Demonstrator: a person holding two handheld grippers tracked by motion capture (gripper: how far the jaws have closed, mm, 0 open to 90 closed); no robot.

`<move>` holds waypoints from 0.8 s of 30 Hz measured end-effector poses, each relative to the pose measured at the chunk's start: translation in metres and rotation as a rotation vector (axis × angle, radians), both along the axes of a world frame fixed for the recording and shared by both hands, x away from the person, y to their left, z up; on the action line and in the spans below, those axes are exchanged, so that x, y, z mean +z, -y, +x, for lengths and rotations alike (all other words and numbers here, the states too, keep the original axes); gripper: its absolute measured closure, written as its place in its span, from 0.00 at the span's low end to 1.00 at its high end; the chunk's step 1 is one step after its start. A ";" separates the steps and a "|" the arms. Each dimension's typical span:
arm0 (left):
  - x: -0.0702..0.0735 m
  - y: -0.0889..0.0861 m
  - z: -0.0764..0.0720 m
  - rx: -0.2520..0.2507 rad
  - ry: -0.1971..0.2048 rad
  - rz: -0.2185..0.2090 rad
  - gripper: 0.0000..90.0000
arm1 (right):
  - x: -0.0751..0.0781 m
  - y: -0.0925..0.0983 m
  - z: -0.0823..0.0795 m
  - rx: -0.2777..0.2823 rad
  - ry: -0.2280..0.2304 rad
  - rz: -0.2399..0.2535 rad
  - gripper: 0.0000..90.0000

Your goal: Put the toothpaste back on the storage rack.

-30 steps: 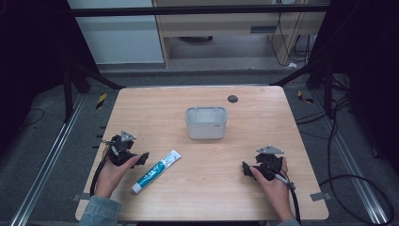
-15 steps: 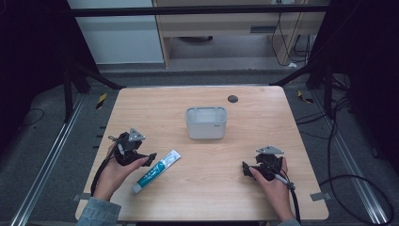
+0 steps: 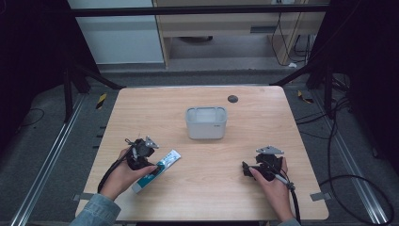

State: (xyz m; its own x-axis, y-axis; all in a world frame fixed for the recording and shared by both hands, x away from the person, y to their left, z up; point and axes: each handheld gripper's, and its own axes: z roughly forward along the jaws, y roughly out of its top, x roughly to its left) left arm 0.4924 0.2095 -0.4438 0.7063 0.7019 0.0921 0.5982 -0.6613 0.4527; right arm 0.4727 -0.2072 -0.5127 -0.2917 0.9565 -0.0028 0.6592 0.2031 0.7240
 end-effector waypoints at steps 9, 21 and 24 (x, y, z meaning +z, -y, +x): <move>-0.011 0.021 0.014 -0.049 -0.092 0.095 0.40 | 0.000 0.000 0.000 0.002 0.001 0.000 0.01; -0.018 0.026 0.020 -0.057 -0.142 0.114 0.49 | 0.000 0.000 0.000 0.002 0.001 -0.001 0.01; -0.020 0.028 0.020 -0.057 -0.149 0.119 0.51 | 0.000 0.000 0.000 0.002 0.001 -0.001 0.01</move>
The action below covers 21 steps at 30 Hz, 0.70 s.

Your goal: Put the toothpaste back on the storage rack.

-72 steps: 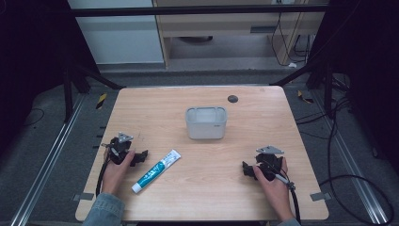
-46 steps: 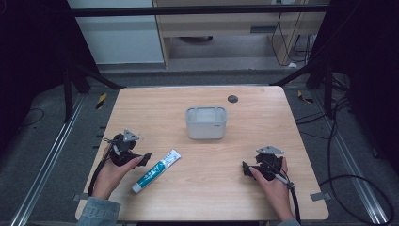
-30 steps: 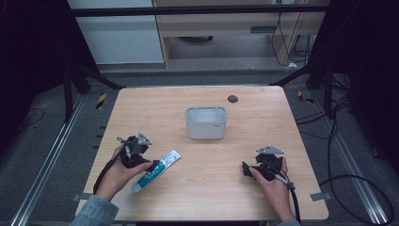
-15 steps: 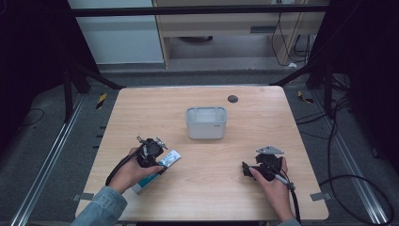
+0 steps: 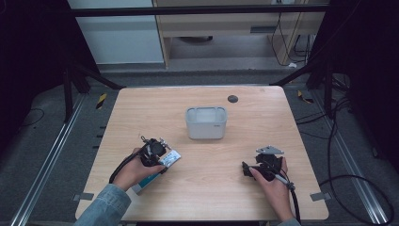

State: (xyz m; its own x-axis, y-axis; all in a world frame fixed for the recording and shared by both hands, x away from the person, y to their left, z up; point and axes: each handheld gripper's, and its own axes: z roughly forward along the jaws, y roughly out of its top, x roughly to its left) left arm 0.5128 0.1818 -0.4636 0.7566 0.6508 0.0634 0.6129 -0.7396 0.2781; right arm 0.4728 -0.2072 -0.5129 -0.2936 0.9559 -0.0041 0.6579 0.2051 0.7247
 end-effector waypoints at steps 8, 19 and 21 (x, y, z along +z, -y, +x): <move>-0.002 0.002 0.000 0.008 -0.014 -0.003 0.59 | 0.000 0.000 0.000 -0.001 -0.001 -0.001 0.01; -0.002 0.002 -0.003 -0.006 -0.015 -0.021 0.70 | 0.000 0.000 0.000 0.000 0.000 0.000 0.01; -0.002 0.001 -0.004 0.001 -0.013 -0.032 0.72 | 0.000 0.000 0.000 -0.001 -0.001 0.000 0.01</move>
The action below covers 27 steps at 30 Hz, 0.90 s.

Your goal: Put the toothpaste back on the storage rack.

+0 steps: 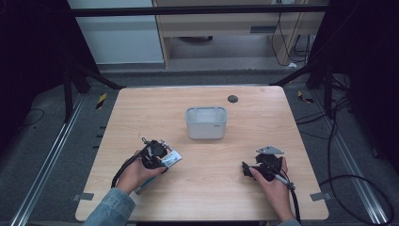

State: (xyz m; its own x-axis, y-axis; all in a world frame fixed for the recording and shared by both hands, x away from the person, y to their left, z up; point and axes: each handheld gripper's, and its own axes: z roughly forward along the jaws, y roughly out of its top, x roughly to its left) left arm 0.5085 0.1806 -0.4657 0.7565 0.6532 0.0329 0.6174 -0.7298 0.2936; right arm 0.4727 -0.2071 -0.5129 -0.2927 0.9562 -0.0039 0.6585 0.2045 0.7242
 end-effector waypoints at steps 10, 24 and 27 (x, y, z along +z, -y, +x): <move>0.002 -0.002 -0.004 -0.016 0.013 -0.025 0.84 | 0.000 0.000 0.000 0.001 0.000 -0.001 0.01; 0.020 -0.013 -0.016 0.025 0.105 -0.112 0.86 | 0.000 0.000 0.000 0.001 0.000 0.001 0.00; 0.030 -0.018 -0.019 0.034 0.132 -0.133 0.86 | 0.000 0.000 0.000 0.001 0.000 0.000 0.01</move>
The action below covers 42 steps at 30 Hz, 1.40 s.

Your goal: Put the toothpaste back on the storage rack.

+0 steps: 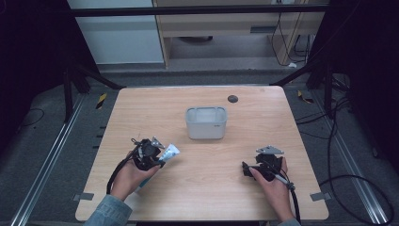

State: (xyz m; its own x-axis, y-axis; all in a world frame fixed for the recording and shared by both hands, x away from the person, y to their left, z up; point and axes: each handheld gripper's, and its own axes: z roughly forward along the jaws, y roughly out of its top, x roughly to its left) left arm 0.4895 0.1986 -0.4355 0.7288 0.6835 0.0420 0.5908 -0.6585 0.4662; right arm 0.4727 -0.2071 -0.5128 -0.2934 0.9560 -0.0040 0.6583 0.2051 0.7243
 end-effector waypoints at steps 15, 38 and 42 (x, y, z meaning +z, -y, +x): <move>0.029 -0.020 0.012 0.043 0.055 -0.037 0.86 | 0.000 -0.001 0.000 -0.006 0.001 0.001 0.00; 0.064 -0.011 0.049 0.073 0.137 -0.118 0.86 | 0.000 -0.001 0.000 -0.003 0.001 0.003 0.00; 0.069 -0.011 0.052 0.088 0.150 -0.139 0.86 | 0.000 -0.001 0.000 -0.005 0.001 0.002 0.00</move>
